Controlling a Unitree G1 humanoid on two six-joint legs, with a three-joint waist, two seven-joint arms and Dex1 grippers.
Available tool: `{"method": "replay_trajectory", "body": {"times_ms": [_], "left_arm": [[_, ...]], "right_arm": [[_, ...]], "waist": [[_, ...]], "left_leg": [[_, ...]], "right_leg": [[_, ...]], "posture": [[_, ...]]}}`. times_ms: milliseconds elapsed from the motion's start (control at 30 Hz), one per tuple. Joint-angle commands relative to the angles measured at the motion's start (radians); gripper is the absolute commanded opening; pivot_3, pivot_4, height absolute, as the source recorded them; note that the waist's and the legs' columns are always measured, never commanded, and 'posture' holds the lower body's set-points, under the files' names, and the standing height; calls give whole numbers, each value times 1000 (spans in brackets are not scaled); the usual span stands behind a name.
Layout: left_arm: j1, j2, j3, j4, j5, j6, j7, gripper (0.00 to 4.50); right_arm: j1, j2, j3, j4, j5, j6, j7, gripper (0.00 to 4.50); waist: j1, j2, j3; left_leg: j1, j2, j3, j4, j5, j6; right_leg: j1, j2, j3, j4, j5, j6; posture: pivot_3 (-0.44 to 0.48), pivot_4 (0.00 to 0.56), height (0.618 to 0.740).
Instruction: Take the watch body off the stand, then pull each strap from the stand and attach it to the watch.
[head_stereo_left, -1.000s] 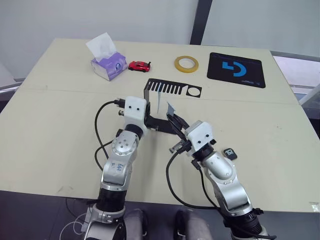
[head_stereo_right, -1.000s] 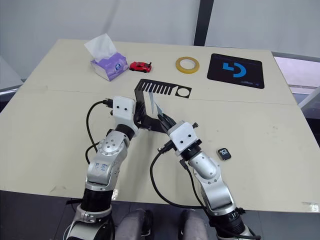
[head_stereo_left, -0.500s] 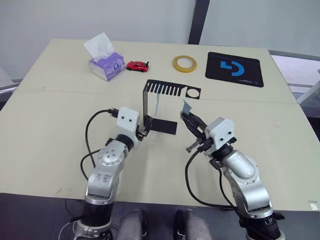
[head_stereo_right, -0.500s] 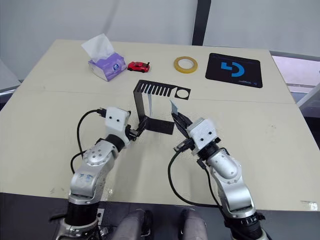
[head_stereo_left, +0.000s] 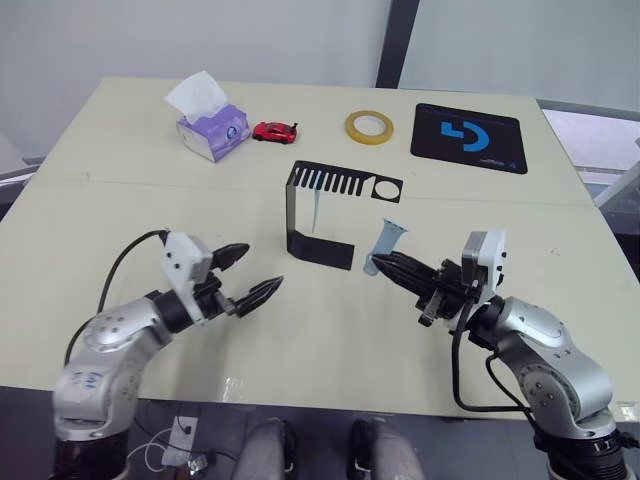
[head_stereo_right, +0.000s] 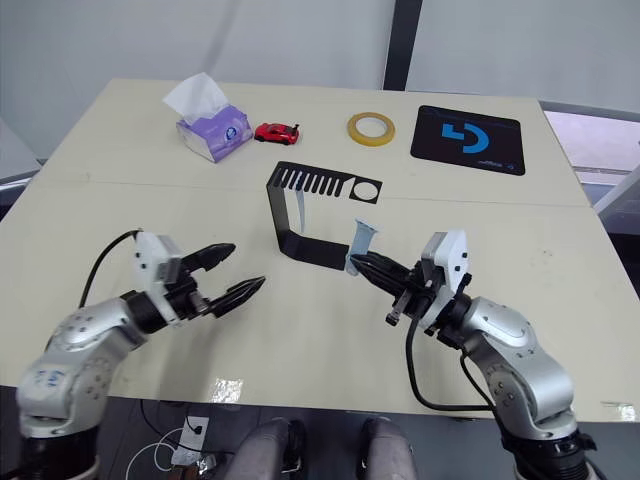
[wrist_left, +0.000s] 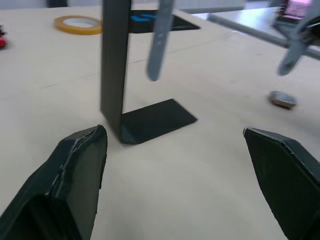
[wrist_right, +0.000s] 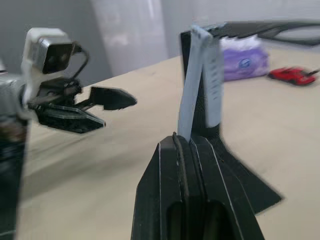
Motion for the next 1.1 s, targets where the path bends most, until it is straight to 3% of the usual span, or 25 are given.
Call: {"method": "replay_trajectory", "body": {"times_ms": [33, 167, 300, 600, 700, 767, 1100], "left_arm": [[-61, 47, 20, 12, -177, 78, -93, 4436], [-149, 61, -27, 43, -280, 168, -103, 4436], [-245, -10, -66, 89, -398, 250, -43, 4436], [-295, -106, -175, 145, -348, 191, -13, 4436], [-306, -130, -186, 153, -344, 175, -4, 3725], [-312, -139, -194, 158, -339, 170, 3, 3022], [-309, -152, -200, 169, -367, 165, -15, 3022]], "right_arm": [[-49, -17, 24, 1, 91, 75, 71, 0], [-103, 14, 75, 29, 99, 105, 93, 0], [-163, 48, 122, 77, 87, 124, 108, 0], [-202, 77, 158, 103, 77, 130, 149, 0], [-206, 86, 158, 102, 75, 129, 145, 0], [-208, 91, 158, 101, 76, 130, 143, 0], [-217, 105, 153, 81, 85, 154, 122, 0]], "waist": [[1, 0, 0], [4, 0, 0], [1, 0, 0], [0, 0, 0], [0, 0, 0], [0, 0, 0], [0, 0, 0]], "left_leg": [[0, 0, 0, 0, 0, 0], [0, 0, 0, 0, 0, -1], [0, -1, 0, 0, 1, -2], [0, -1, 1, 1, 1, -2], [0, -1, 1, 1, 1, -2], [0, -1, 1, 1, 1, -2], [0, -1, 1, 1, 1, -2]], "right_leg": [[0, 0, 0, 0, 0, 0], [0, 0, 0, 0, 0, 0], [1, 1, 0, 2, 0, 1], [1, 5, 0, 3, 0, 1], [1, 5, 0, 3, 0, 1], [1, 4, 0, 3, 0, 1], [1, 4, 0, 3, 0, 1]], "posture": [[0, 150, 740], [0, 150, 740], [0, 150, 740], [0, 150, 740], [0, 150, 740], [0, 150, 740], [0, 150, 740]]}}
